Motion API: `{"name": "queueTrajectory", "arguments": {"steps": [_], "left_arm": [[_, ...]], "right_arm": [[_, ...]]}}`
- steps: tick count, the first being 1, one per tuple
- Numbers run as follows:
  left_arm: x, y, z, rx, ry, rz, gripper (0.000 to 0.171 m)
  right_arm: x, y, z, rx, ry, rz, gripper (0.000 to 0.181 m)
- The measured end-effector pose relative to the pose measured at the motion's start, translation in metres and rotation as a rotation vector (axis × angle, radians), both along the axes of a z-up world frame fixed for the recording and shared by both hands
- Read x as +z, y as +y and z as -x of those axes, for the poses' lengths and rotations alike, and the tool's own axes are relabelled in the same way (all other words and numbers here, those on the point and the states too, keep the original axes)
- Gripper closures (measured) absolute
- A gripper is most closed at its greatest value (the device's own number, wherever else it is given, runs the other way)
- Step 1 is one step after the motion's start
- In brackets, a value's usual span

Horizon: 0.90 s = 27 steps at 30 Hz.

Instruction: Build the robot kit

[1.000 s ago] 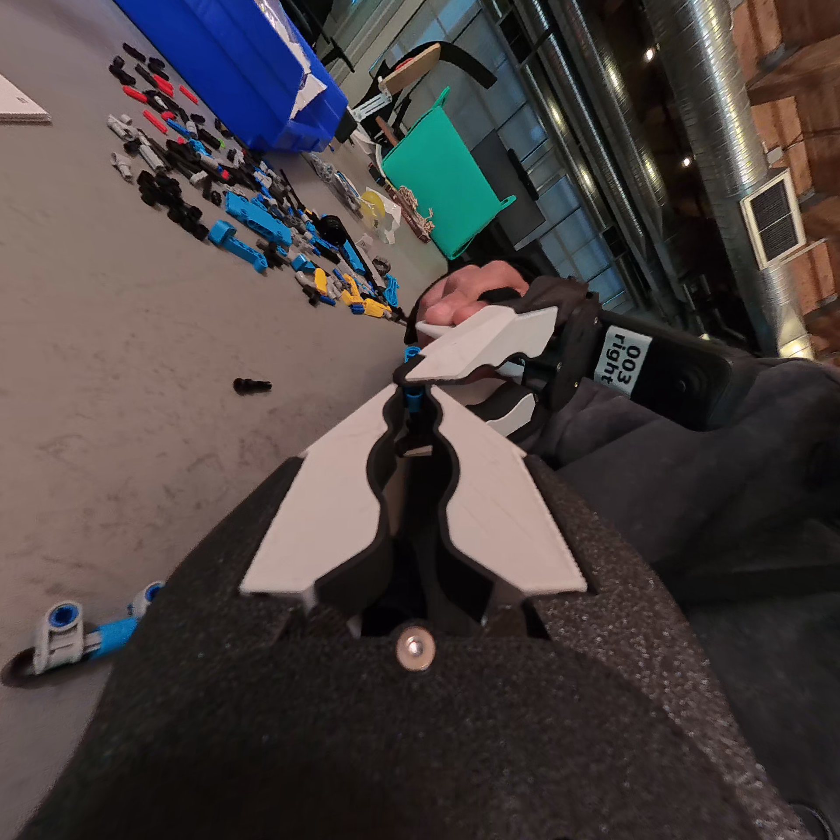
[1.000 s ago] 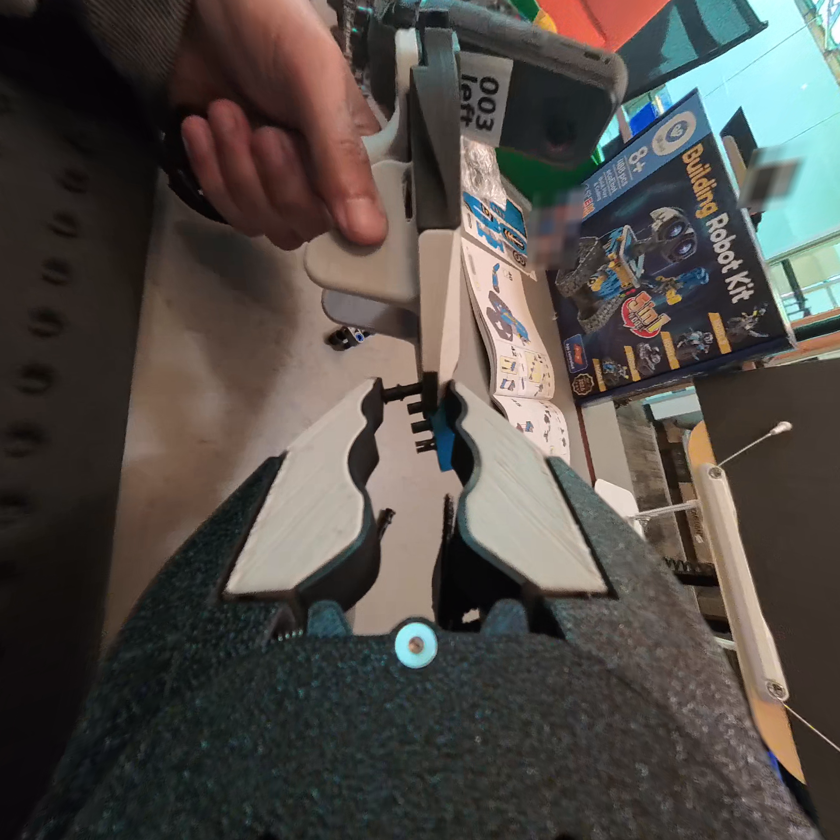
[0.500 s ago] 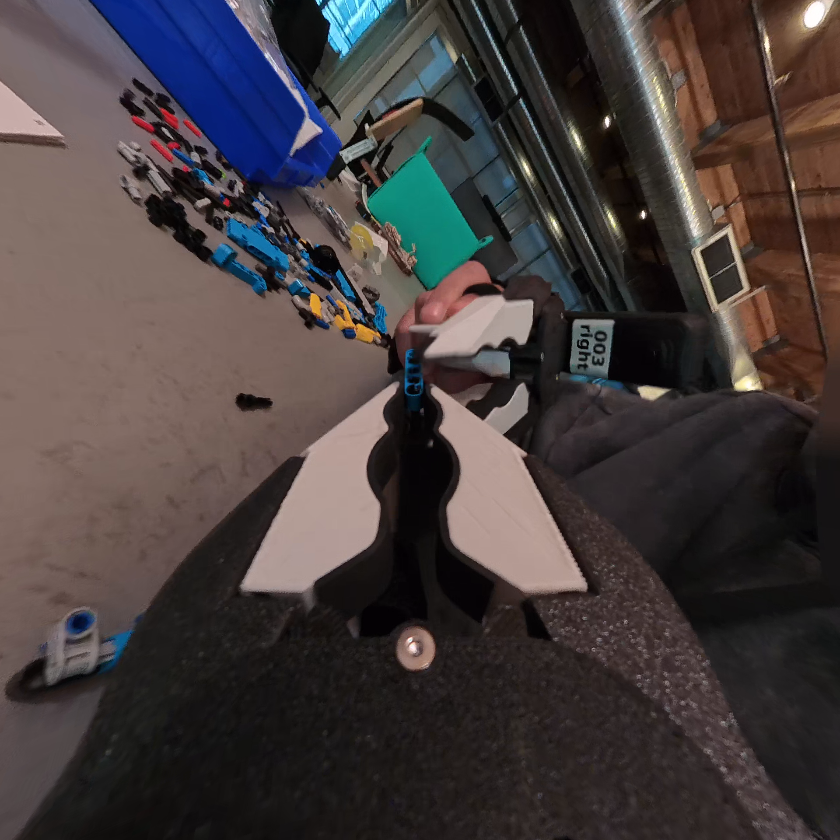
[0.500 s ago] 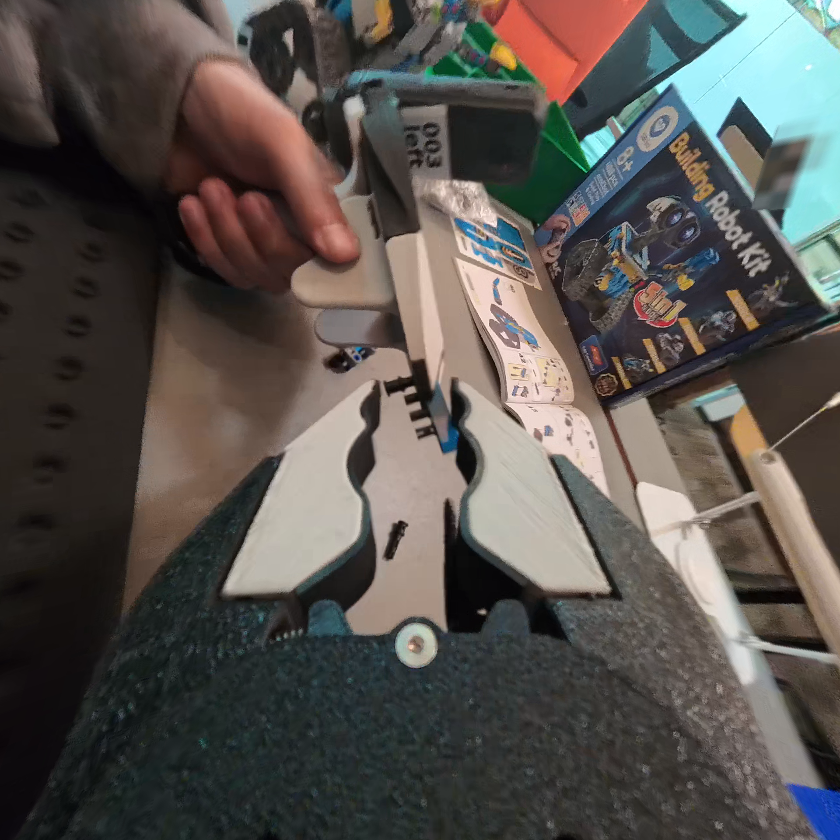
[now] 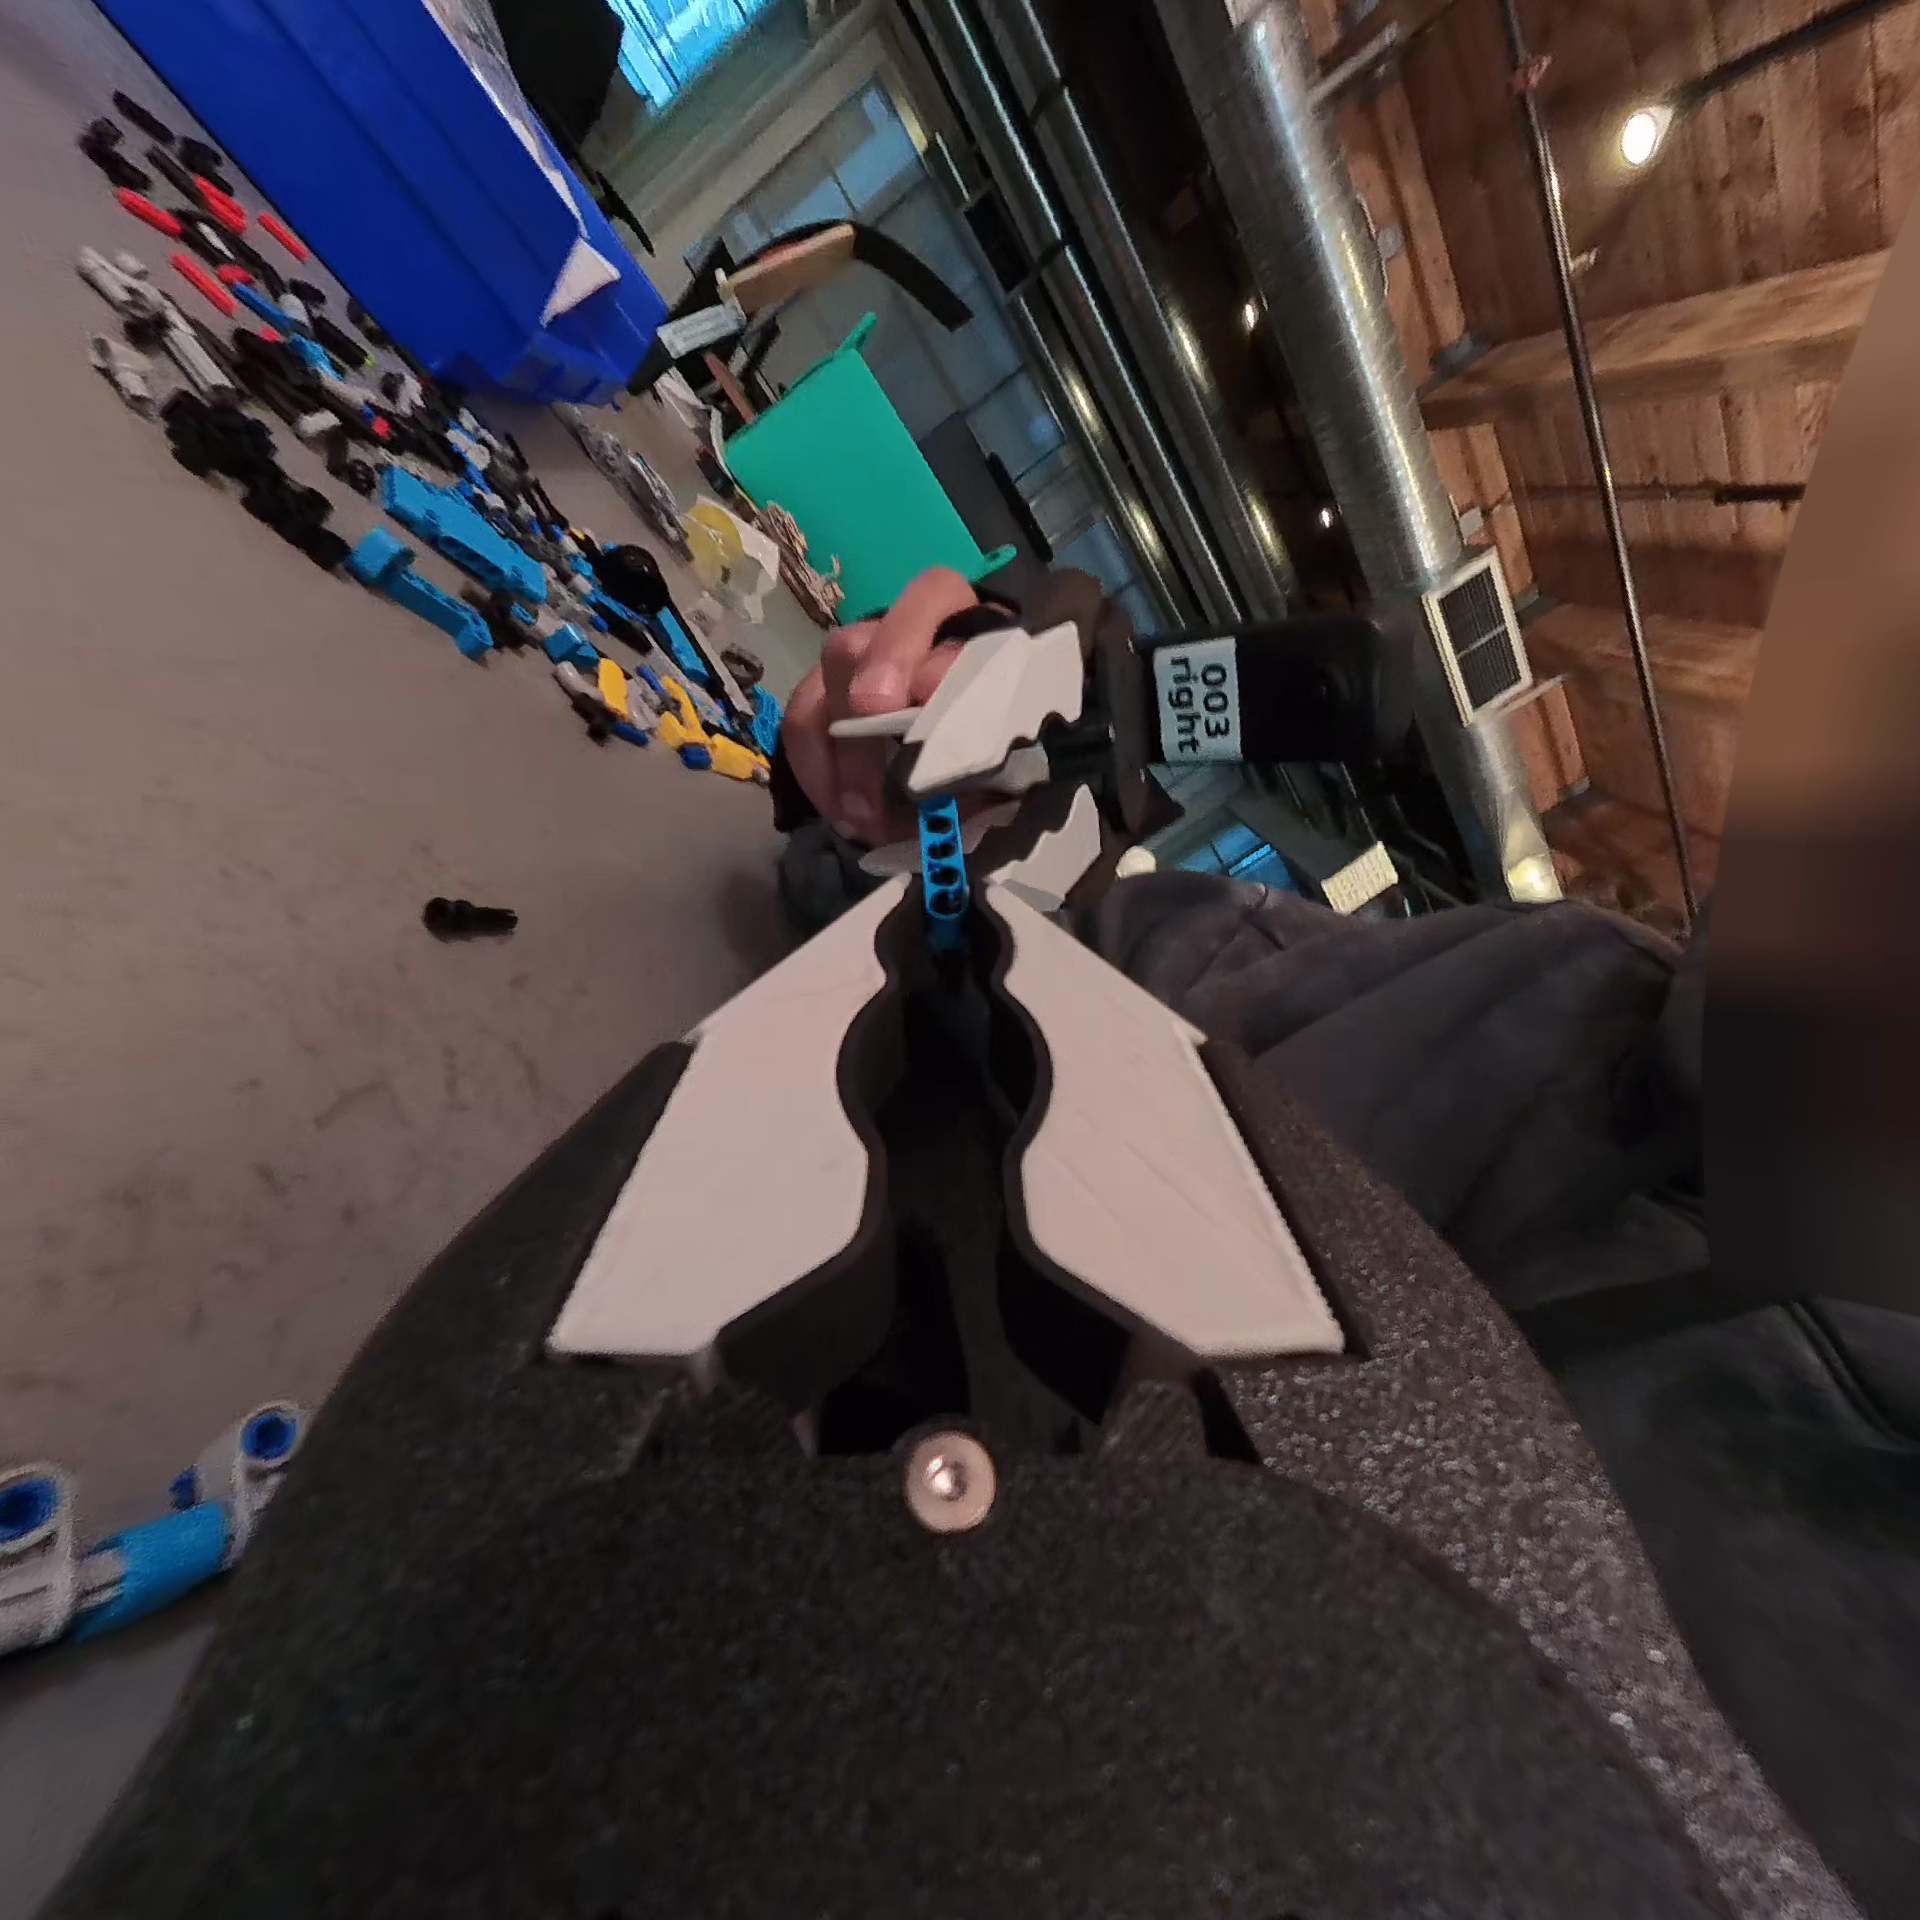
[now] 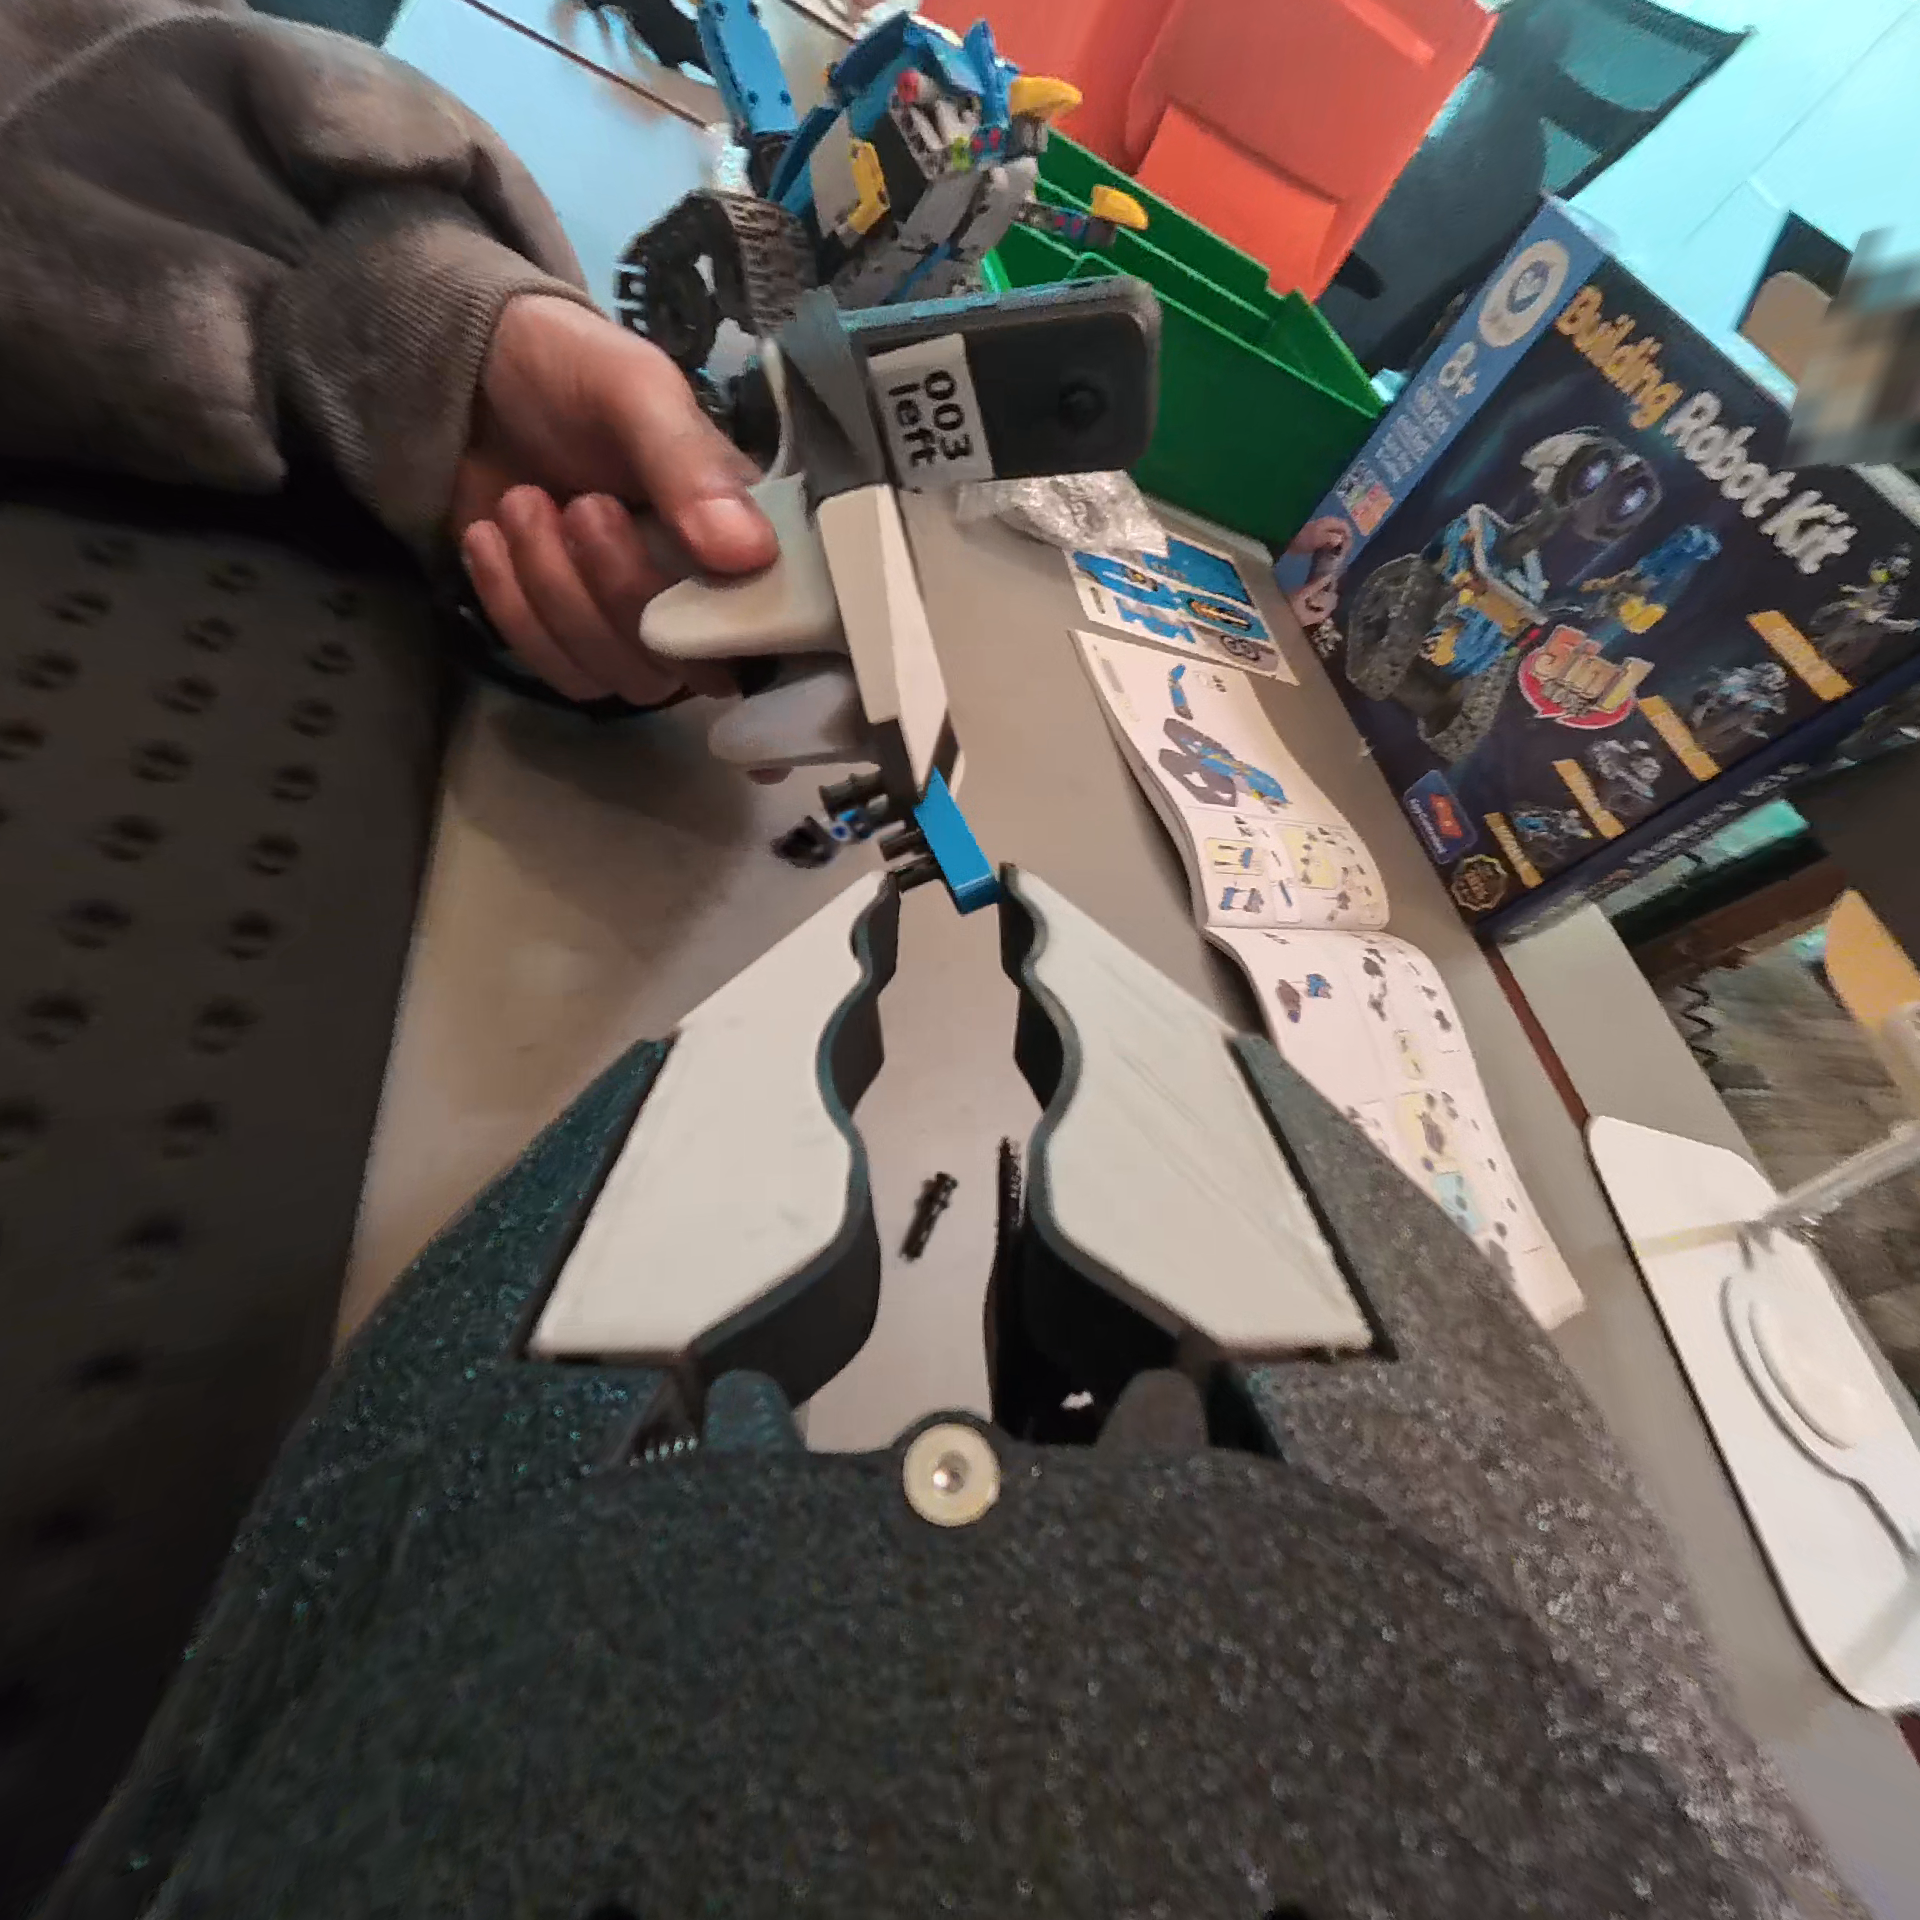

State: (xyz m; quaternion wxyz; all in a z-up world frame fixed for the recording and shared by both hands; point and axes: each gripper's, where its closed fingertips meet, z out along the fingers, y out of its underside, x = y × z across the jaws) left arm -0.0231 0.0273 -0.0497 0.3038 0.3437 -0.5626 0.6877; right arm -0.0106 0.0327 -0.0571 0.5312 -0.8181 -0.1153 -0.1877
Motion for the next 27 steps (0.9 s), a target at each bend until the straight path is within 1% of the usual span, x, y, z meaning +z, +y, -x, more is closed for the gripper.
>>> {"name": "queueTrajectory", "arguments": {"steps": [3, 8, 12, 17, 24, 25, 27], "left_arm": [[-0.006, -0.009, 0.009, -0.048, -0.036, -0.059, 0.163], [-0.012, -0.017, 0.023, -0.104, -0.134, -0.144, 0.165], [-0.018, -0.022, 0.029, -0.14, -0.153, -0.185, 0.164], [-0.024, -0.023, 0.029, -0.157, -0.145, -0.217, 0.165], [-0.023, -0.025, 0.032, -0.191, -0.126, -0.188, 0.165], [-0.022, -0.024, 0.031, -0.179, -0.134, -0.191, 0.165], [-0.021, -0.022, 0.023, -0.127, -0.173, -0.214, 0.166]], "right_arm": [[-0.005, -0.001, 0.011, 0.09, 0.034, 0.022, 0.163], [-0.009, -0.006, 0.024, 0.187, -0.036, 0.048, 0.163], [-0.017, -0.008, 0.037, 0.254, -0.073, 0.096, 0.163], [-0.025, -0.008, 0.037, 0.242, -0.084, 0.147, 0.163], [-0.024, -0.01, 0.04, 0.255, -0.072, 0.15, 0.163], [-0.024, -0.01, 0.04, 0.255, -0.071, 0.15, 0.163], [-0.022, -0.01, 0.033, 0.211, -0.04, 0.13, 0.162]]}}
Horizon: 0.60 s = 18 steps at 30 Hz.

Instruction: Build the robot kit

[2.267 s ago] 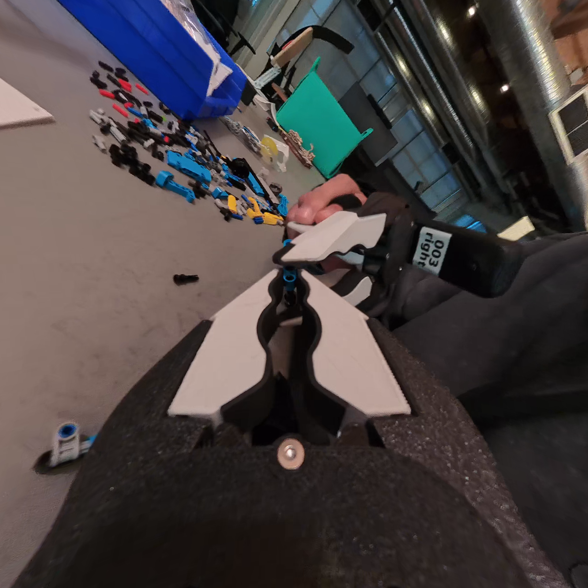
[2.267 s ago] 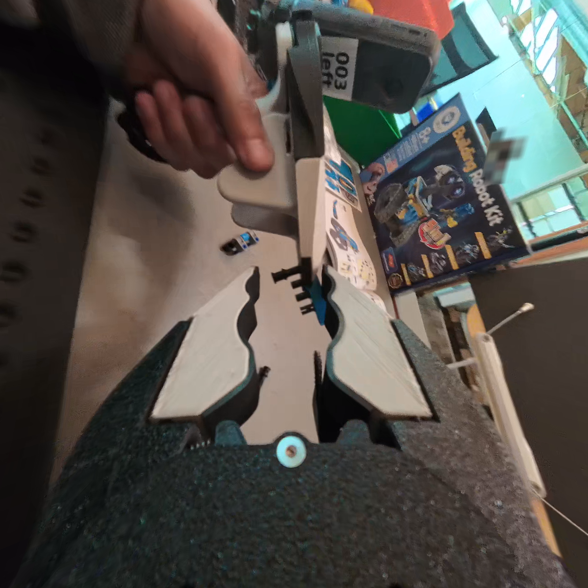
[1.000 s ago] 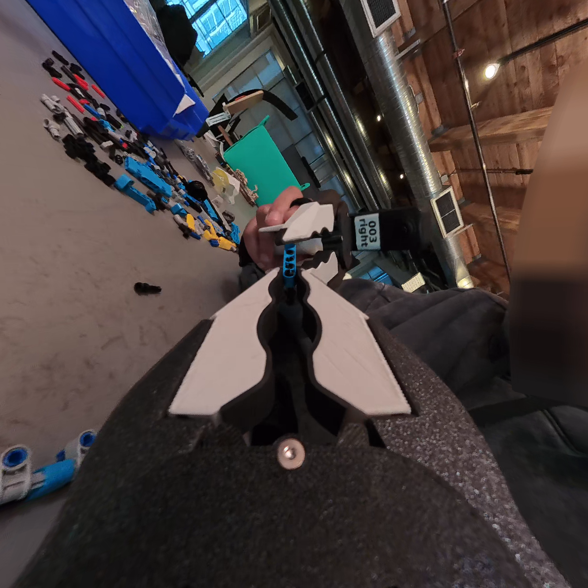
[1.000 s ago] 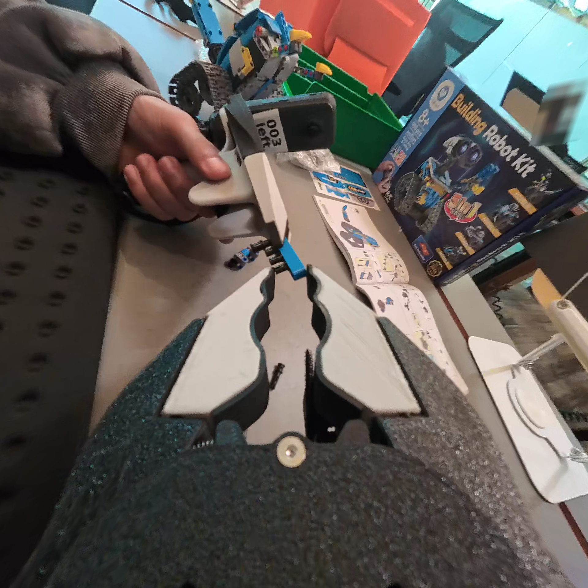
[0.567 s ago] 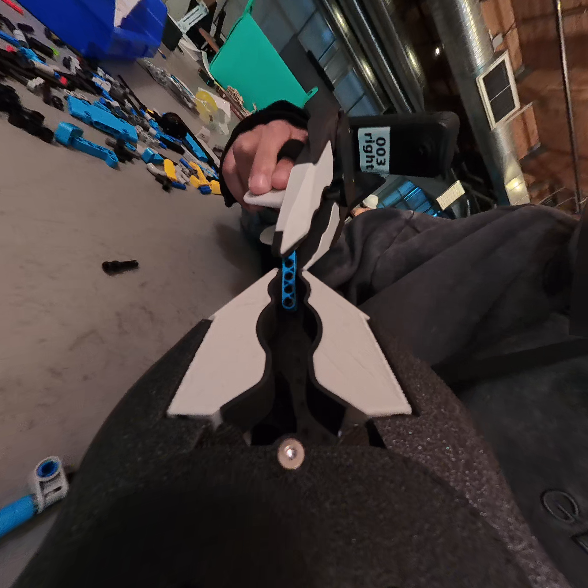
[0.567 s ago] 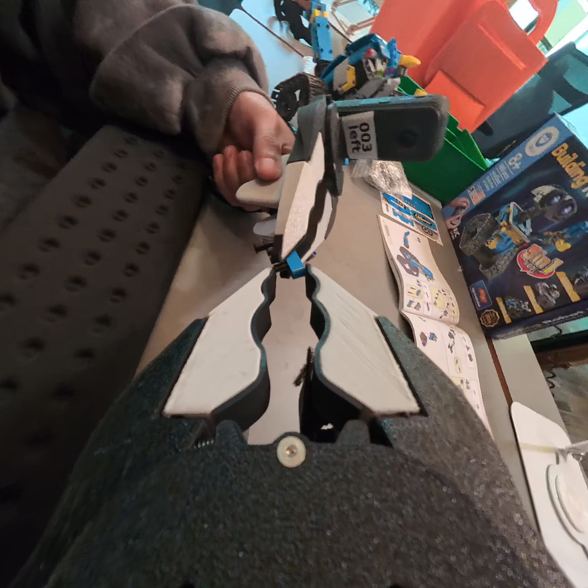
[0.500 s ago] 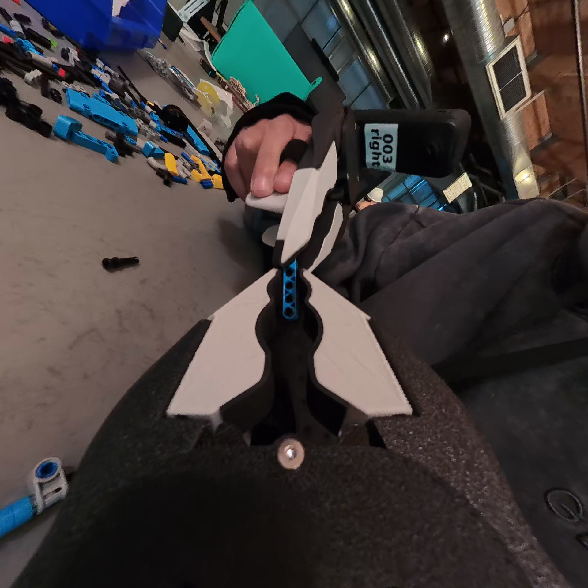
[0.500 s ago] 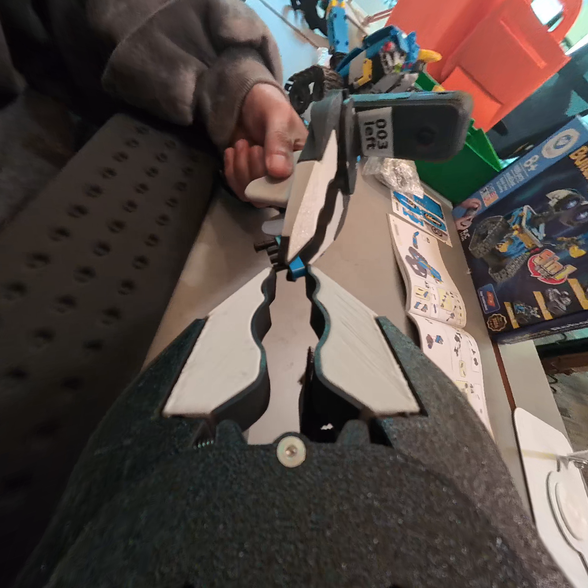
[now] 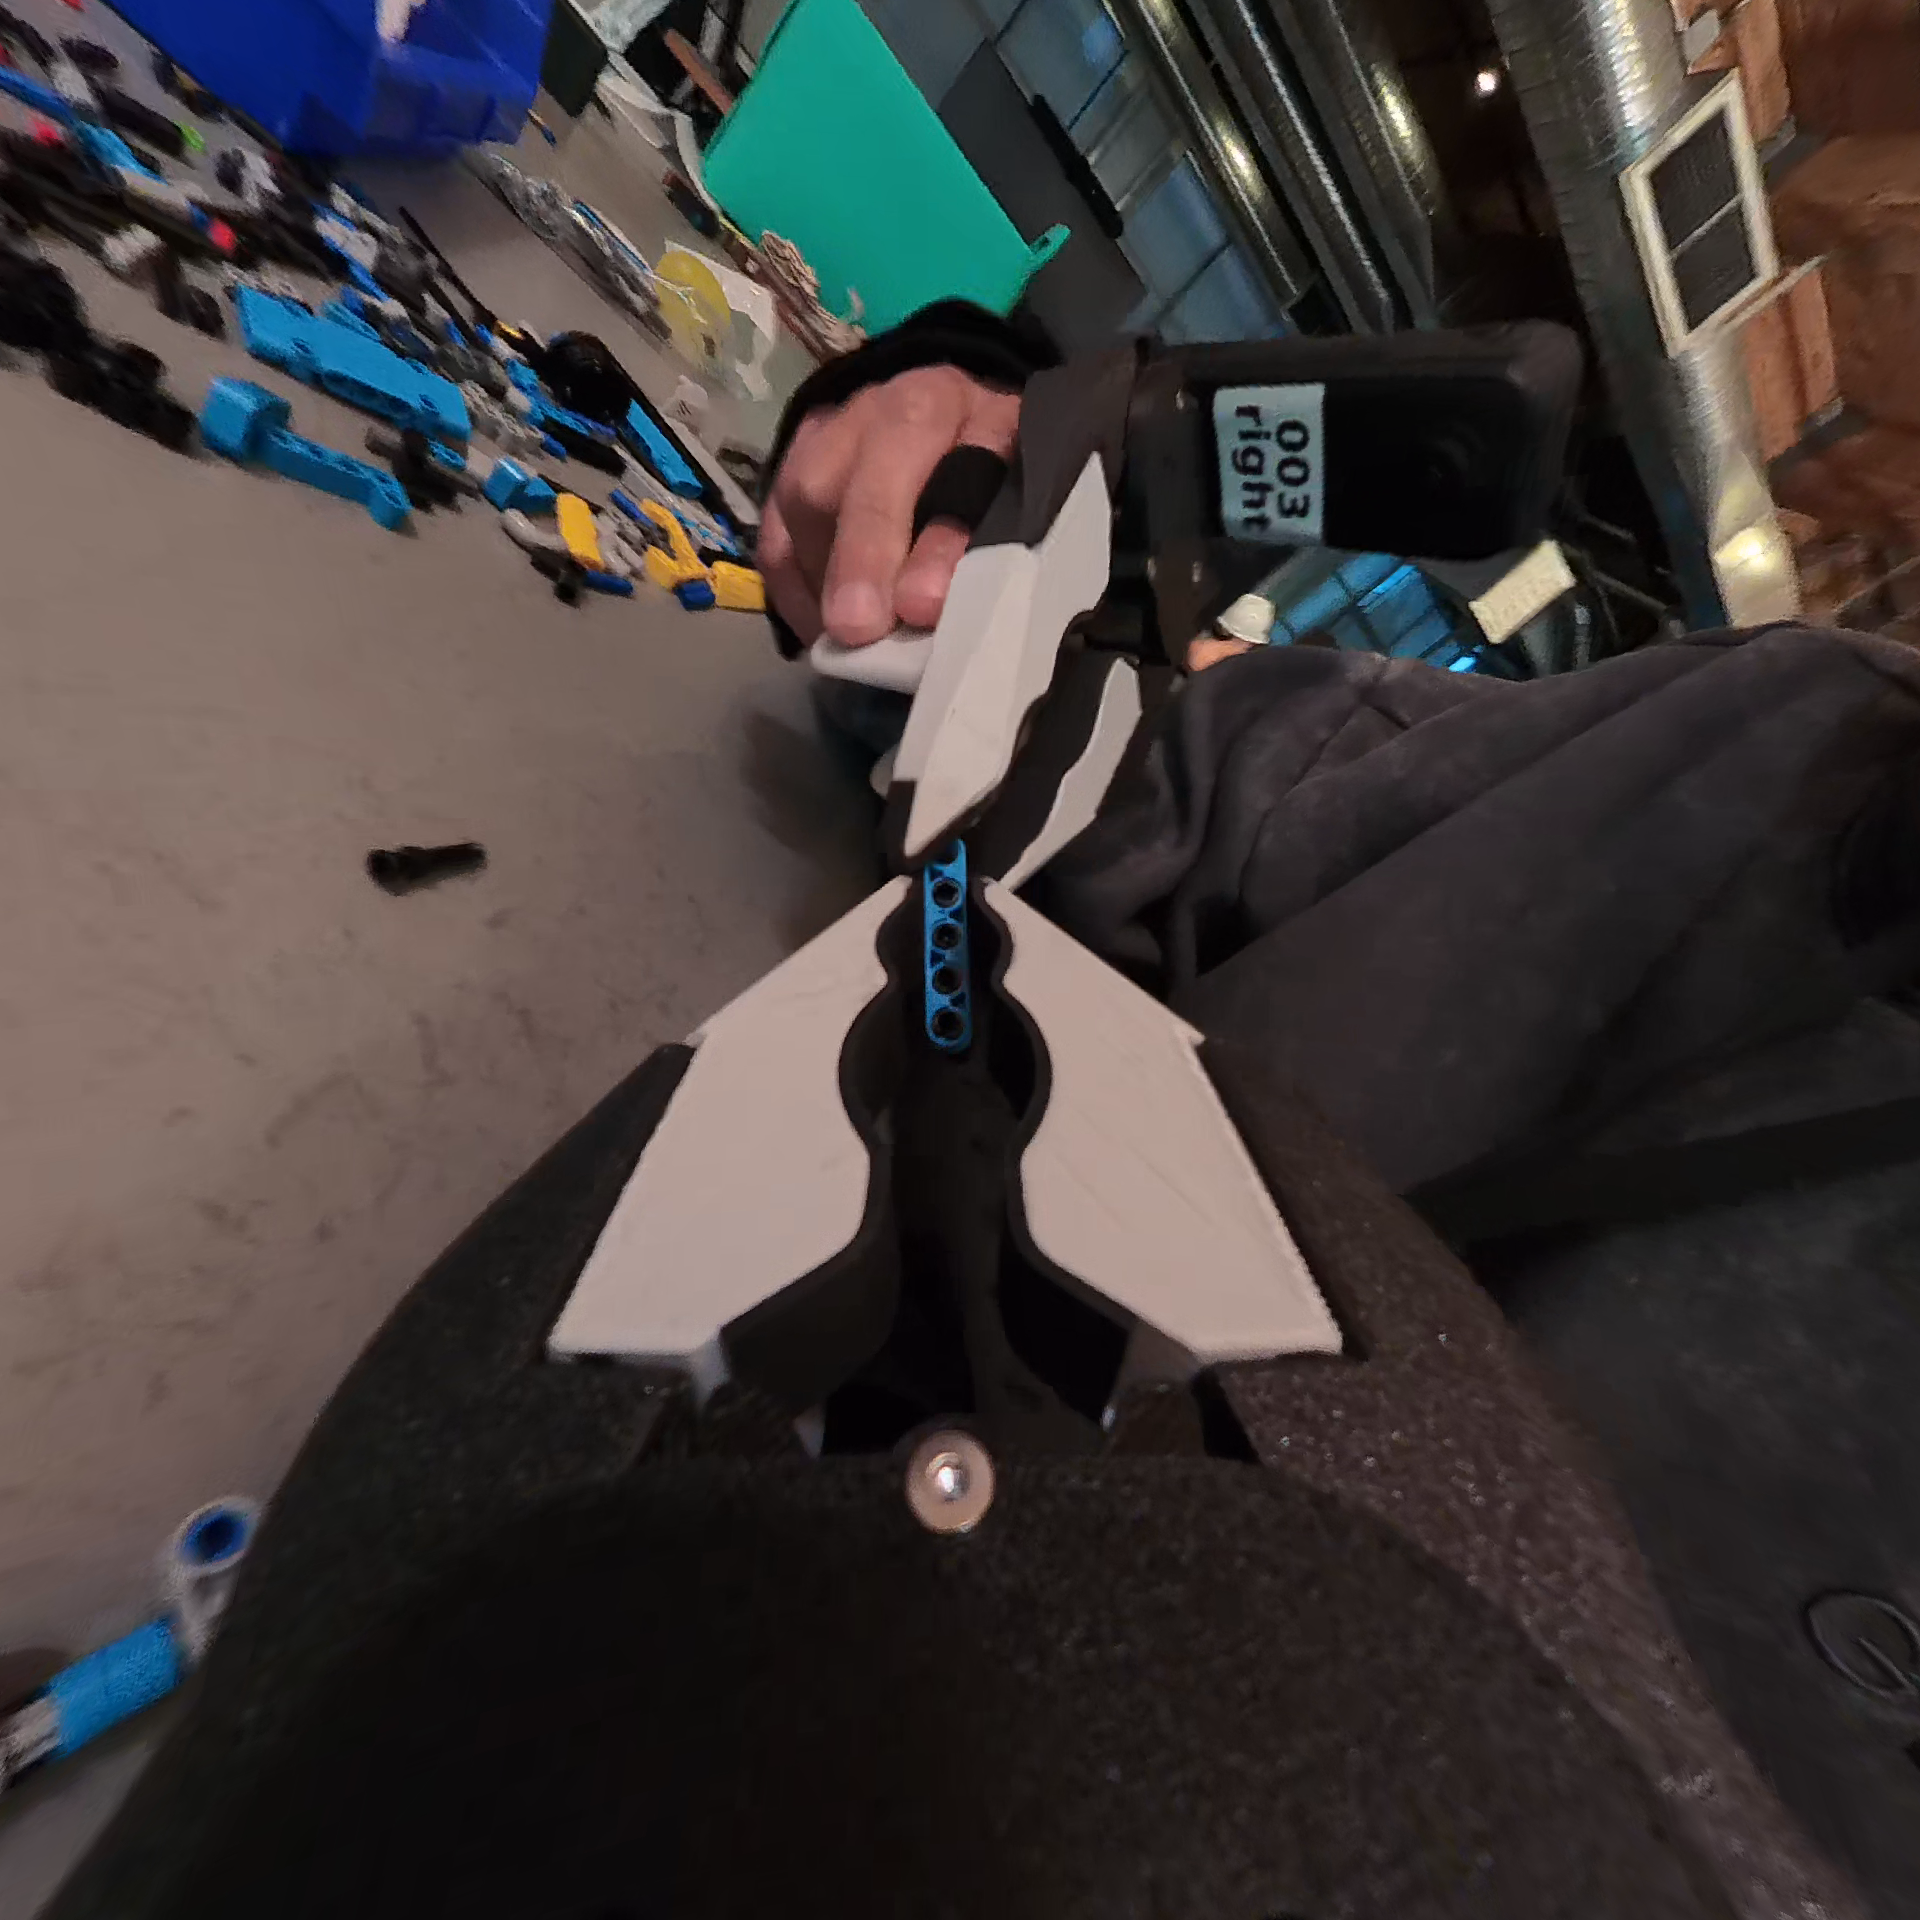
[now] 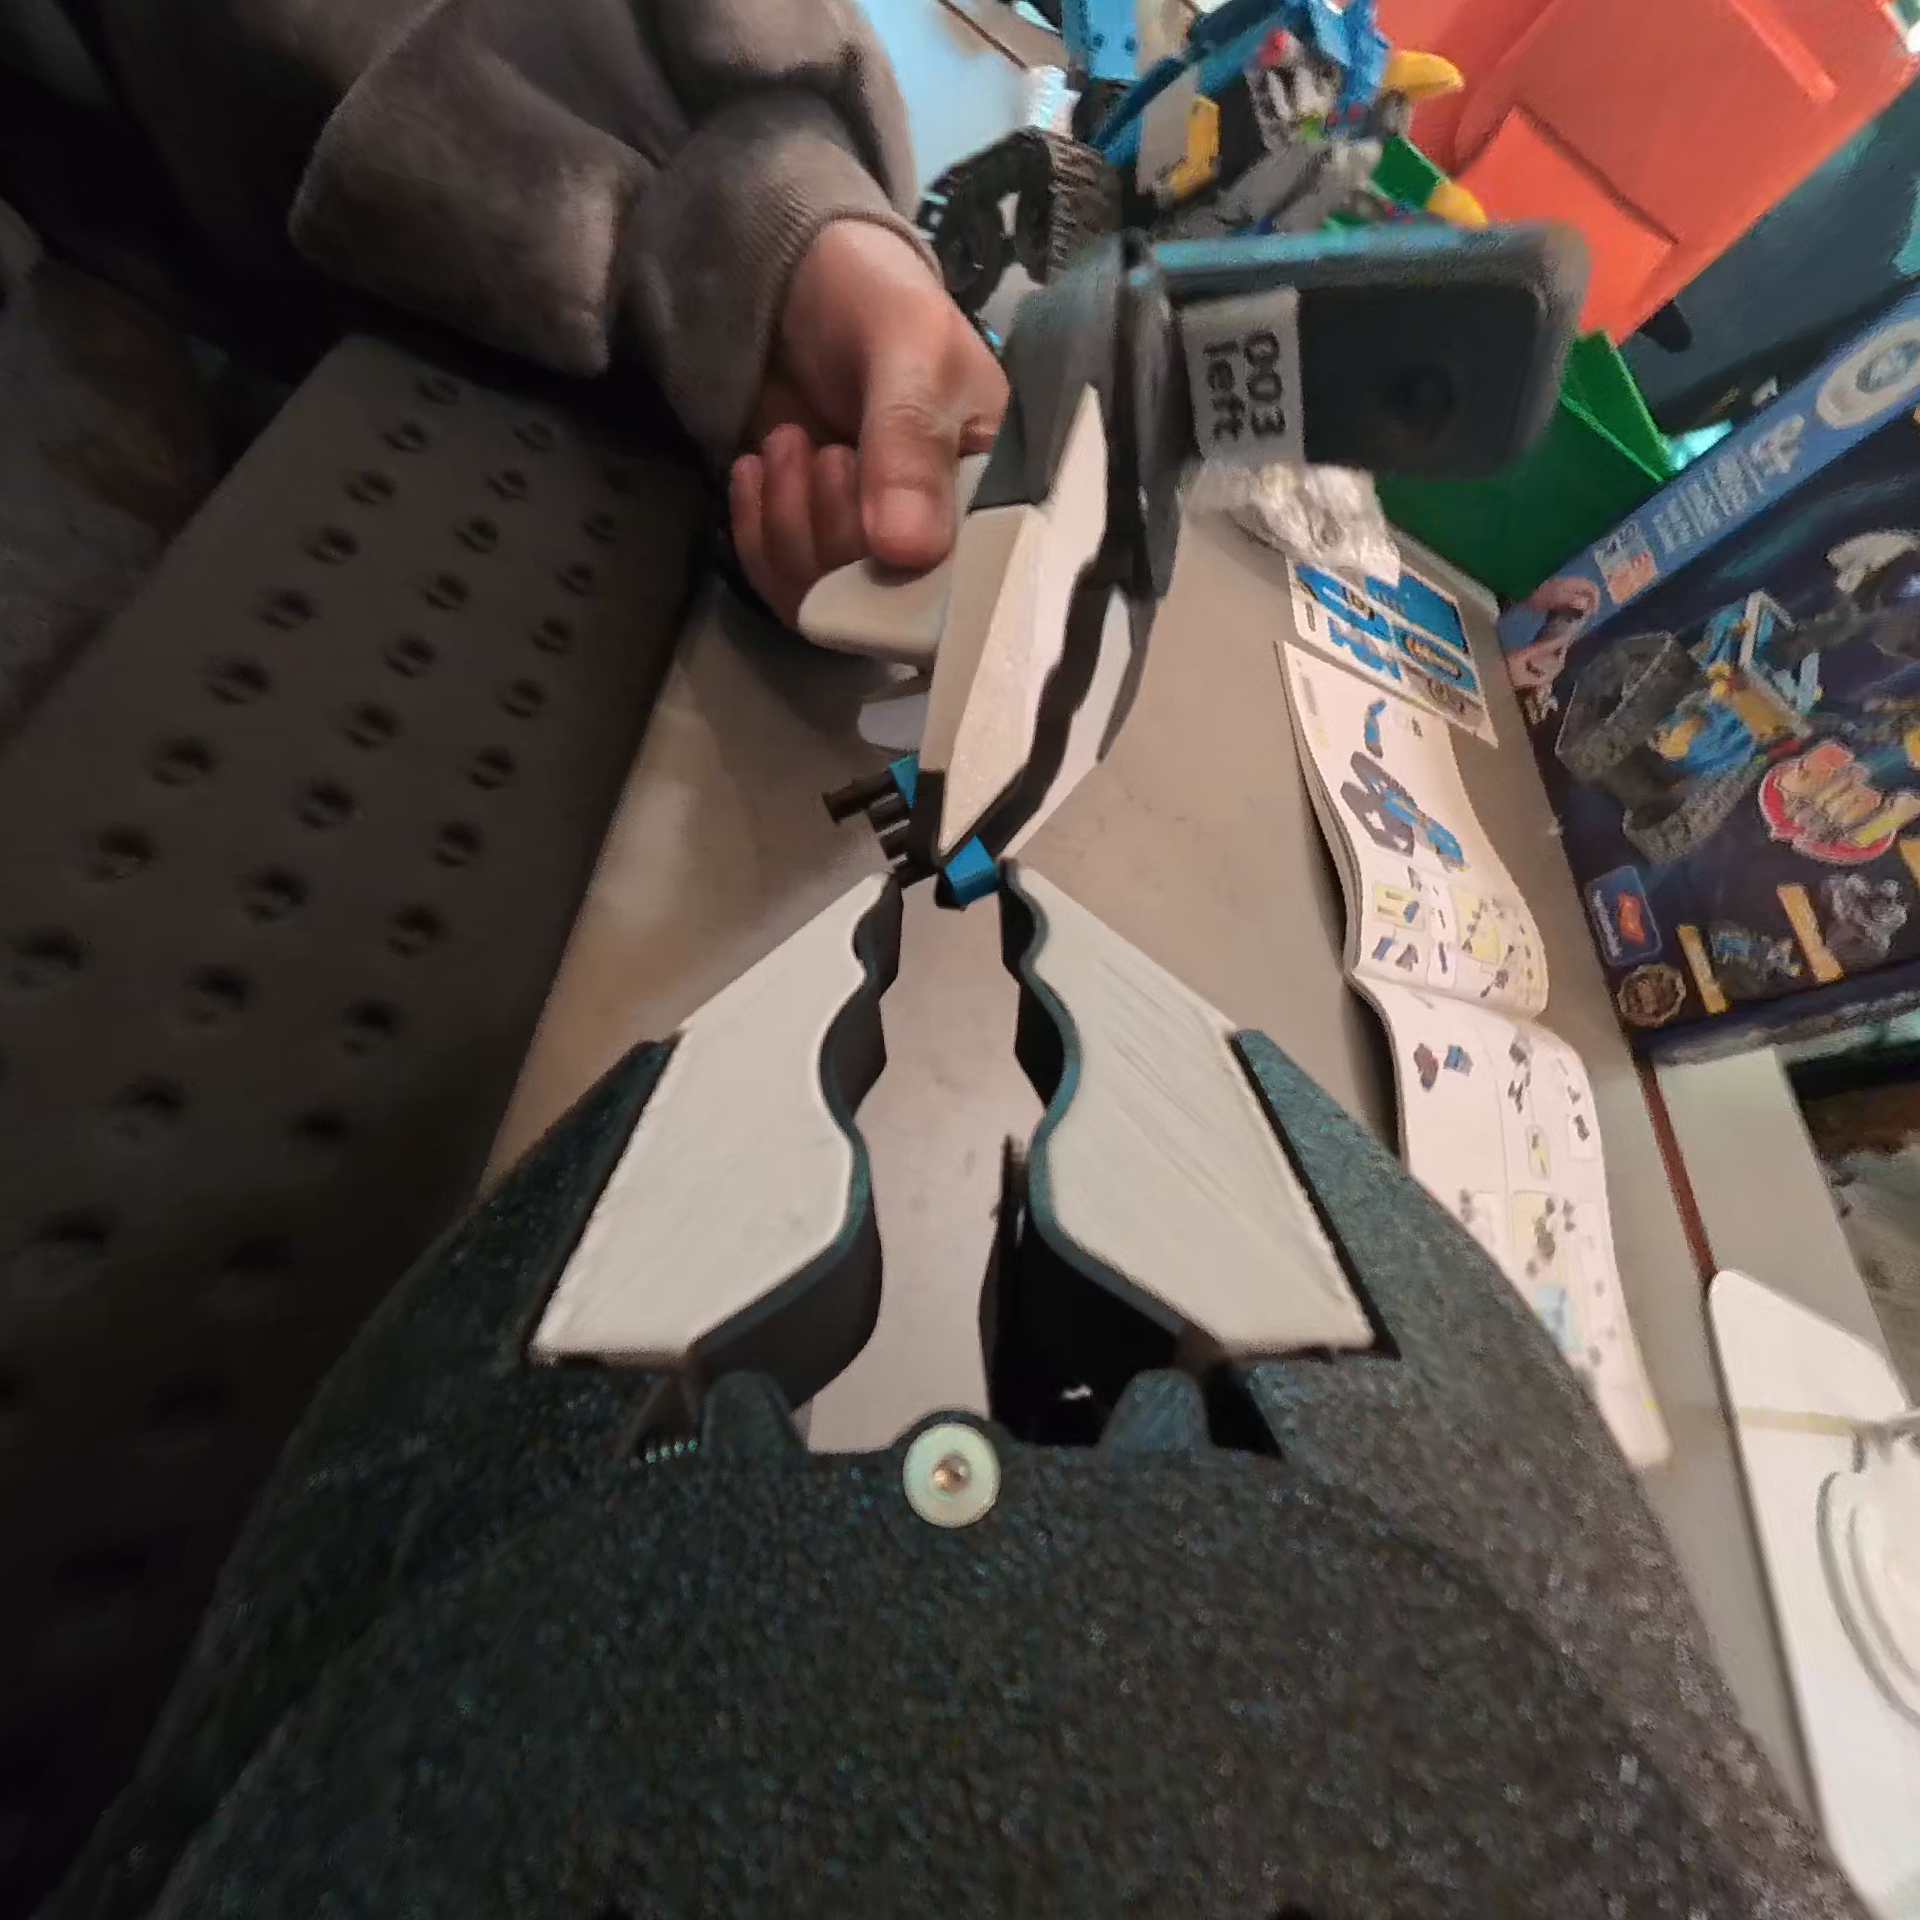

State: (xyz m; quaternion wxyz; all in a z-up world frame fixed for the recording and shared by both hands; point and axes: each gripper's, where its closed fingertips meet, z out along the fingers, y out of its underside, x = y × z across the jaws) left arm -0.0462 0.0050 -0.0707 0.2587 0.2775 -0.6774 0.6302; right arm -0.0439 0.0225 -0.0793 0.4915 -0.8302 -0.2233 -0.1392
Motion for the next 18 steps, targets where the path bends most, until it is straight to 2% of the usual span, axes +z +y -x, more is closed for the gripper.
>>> {"name": "queueTrajectory", "arguments": {"steps": [3, 7, 11, 16, 18], "left_arm": [[0.0, 0.017, -0.025, 0.158, -0.072, -0.036, 0.165], [-0.007, 0.041, -0.052, 0.359, -0.24, -0.184, 0.165], [-0.008, 0.038, -0.052, 0.367, -0.268, -0.204, 0.165], [-0.01, 0.032, -0.047, 0.346, -0.304, -0.227, 0.165], [-0.012, 0.031, -0.048, 0.35, -0.317, -0.247, 0.165]], "right_arm": [[-0.006, -0.009, -0.027, -0.132, 0.134, 0.027, 0.162], [-0.05, -0.027, -0.071, -0.38, 0.34, 0.215, 0.156], [-0.065, -0.024, -0.065, -0.399, 0.511, 0.284, 0.155], [-0.082, -0.024, -0.071, -0.469, 0.466, 0.354, 0.158], [-0.084, -0.022, -0.068, -0.456, 0.453, 0.365, 0.172]]}}
